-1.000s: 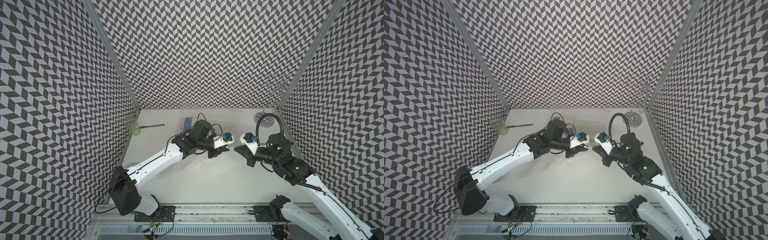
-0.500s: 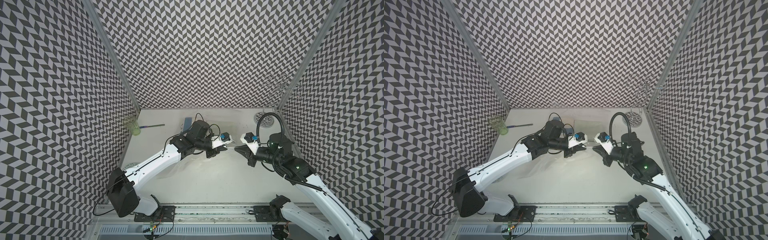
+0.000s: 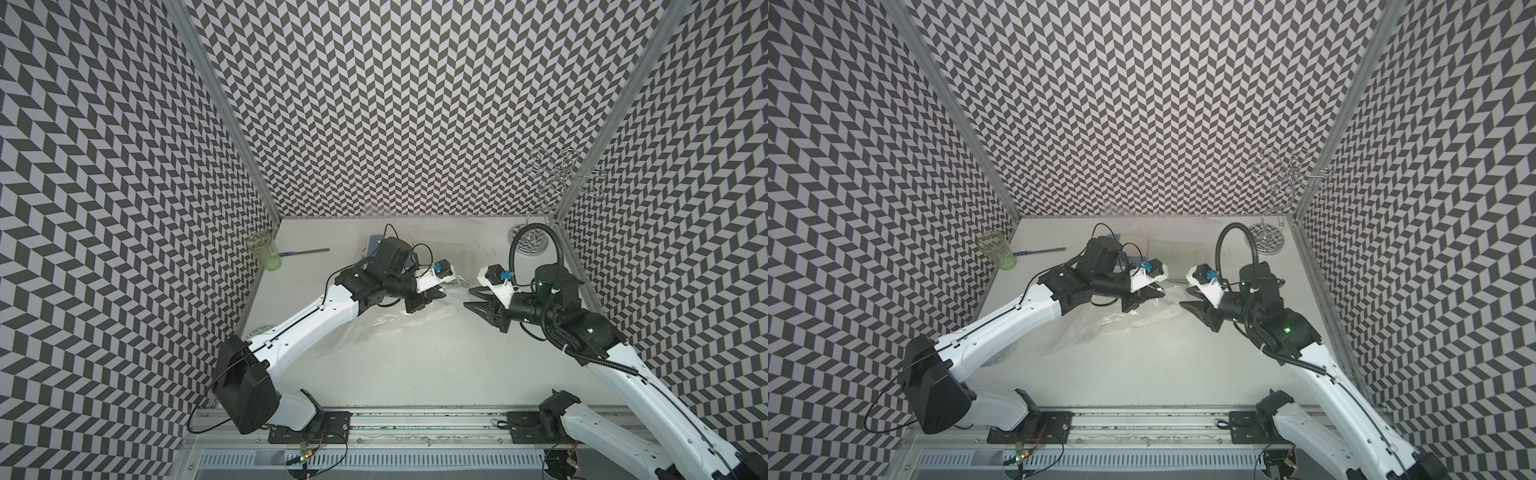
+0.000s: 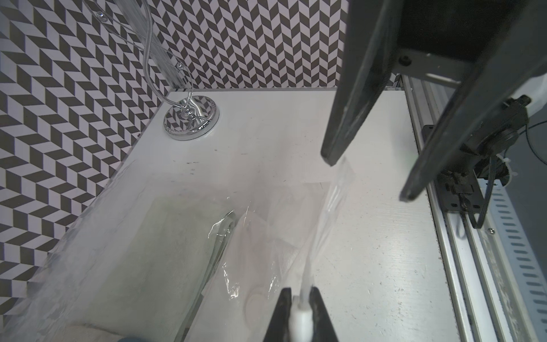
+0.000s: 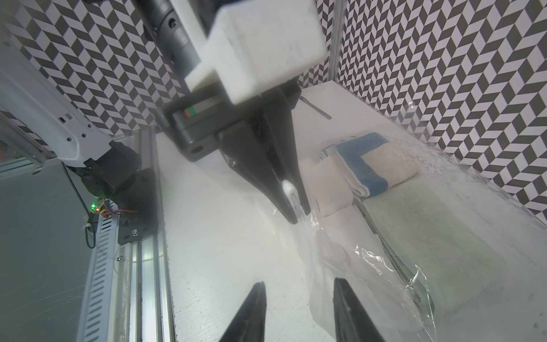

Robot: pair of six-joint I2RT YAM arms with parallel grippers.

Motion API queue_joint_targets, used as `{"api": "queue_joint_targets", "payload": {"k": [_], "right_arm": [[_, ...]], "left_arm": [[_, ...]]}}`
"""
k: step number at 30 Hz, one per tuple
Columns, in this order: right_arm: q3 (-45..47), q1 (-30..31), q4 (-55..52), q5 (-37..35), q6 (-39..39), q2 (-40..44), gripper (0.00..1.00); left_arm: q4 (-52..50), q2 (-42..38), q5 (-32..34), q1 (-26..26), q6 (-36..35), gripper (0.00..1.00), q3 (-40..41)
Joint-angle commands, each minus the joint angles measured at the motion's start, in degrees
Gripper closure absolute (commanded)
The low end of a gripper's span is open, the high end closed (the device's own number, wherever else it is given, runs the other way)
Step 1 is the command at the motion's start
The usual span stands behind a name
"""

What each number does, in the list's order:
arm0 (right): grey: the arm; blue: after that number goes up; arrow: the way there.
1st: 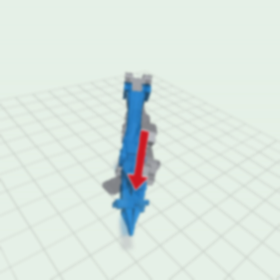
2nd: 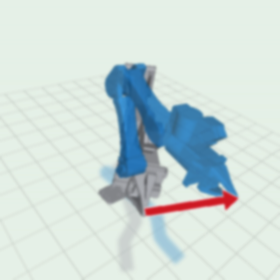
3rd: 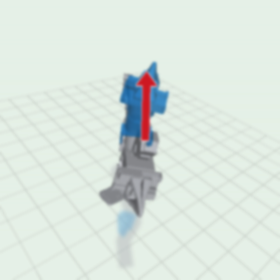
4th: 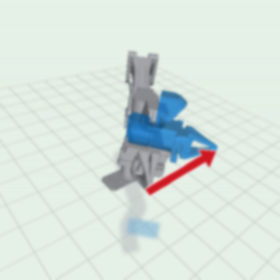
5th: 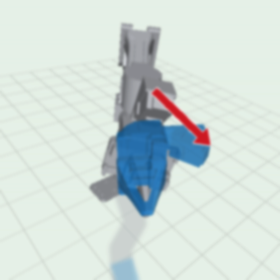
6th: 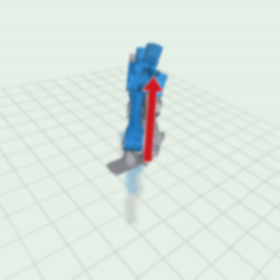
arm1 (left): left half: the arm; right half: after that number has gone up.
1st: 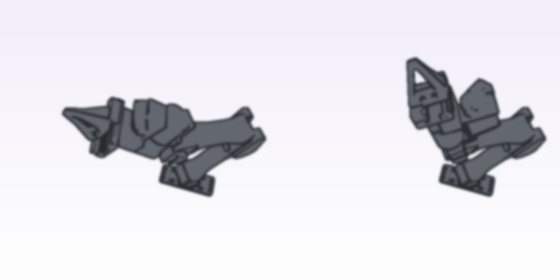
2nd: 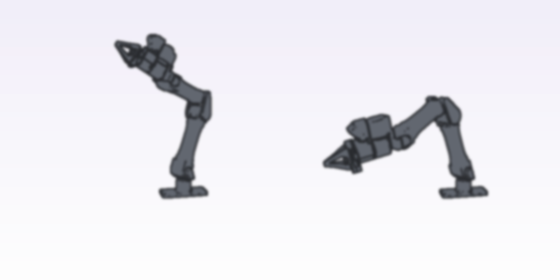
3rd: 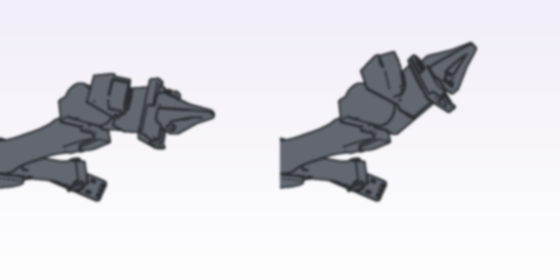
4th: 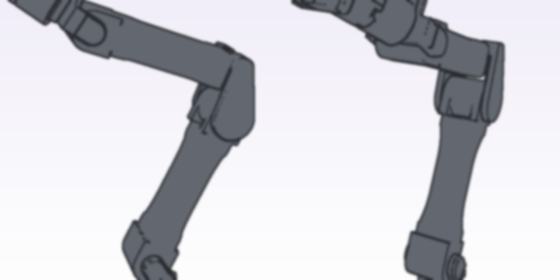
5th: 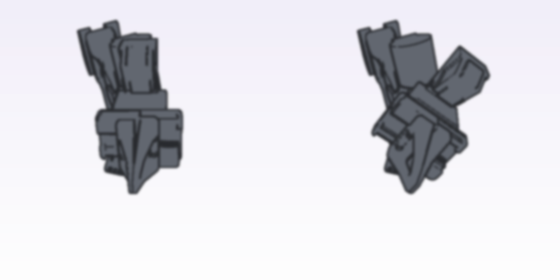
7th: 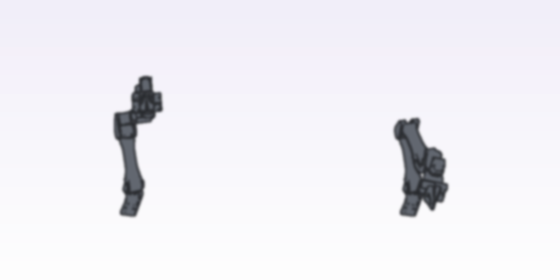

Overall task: Place the folded towel into the vacuum bag
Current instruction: Close the vacuum bag at the center of the board.

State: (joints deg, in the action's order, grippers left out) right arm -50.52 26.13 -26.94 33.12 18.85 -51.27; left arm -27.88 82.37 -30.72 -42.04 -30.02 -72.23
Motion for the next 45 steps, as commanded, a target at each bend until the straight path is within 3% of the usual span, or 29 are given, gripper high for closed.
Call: {"api": "queue_joint_targets", "payload": {"k": [1, 6, 8, 10, 13, 14, 18, 21, 29, 36, 45], "right_arm": [[-1.9, 0.4, 3.5, 1.4, 0.4, -1.7, 0.56], [-3.1, 1.1, 4.0, 1.5, 0.7, -4.1, 0.55], [-3.4, 1.5, 4.9, 3.4, 0.1, -4.6, 0.60], [-3.5, 2.0, 5.6, 4.5, -0.4, -4.7, 0.70], [-3.4, 2.0, 5.7, 5.7, -0.1, -4.5, 1.00], [-3.3, 2.0, 5.4, 5.5, 0.3, -4.6, 1.00], [-3.0, 2.0, 3.9, 4.5, 1.6, -4.6, 1.00], [-3.4, 2.0, 4.1, 4.8, 1.4, -4.2, 1.00], [-3.6, 2.0, 3.8, 4.2, 1.1, -3.9, 1.00], [-3.4, 2.1, 4.5, 2.8, 0.2, -3.0, 1.00], [-3.5, 1.9, 5.0, 1.5, -0.6, -2.9, 1.00]], "left_arm": [[-1.6, -0.5, -0.1, -0.6, -0.4, 1.00, -0.9], [-0.9, -0.7, -1.2, -1.7, -0.2, 1.00, -1.2], [-0.6, -0.7, -1.7, -2.0, -0.1, 1.00, -1.2], [-0.6, -0.6, -1.8, -2.1, -0.1, 1.00, -1.3], [-0.9, -0.4, -1.5, -2.1, 0.3, 1.00, -1.6], [-1.0, -0.3, -1.5, -2.1, 0.5, 1.00, -1.7], [-1.4, -0.6, -1.7, -1.7, 1.7, 0.68, -2.4], [-2.2, 0.0, -3.0, -1.4, 1.5, 0.65, -4.1], [-5.6, 2.8, -4.5, -1.4, -0.7, 0.74, -7.9], [-6.8, 2.1, -4.6, -1.4, -1.8, 0.76, -6.1], [-6.9, 2.8, -4.5, -1.1, -2.2, 0.94, -6.8]]}}
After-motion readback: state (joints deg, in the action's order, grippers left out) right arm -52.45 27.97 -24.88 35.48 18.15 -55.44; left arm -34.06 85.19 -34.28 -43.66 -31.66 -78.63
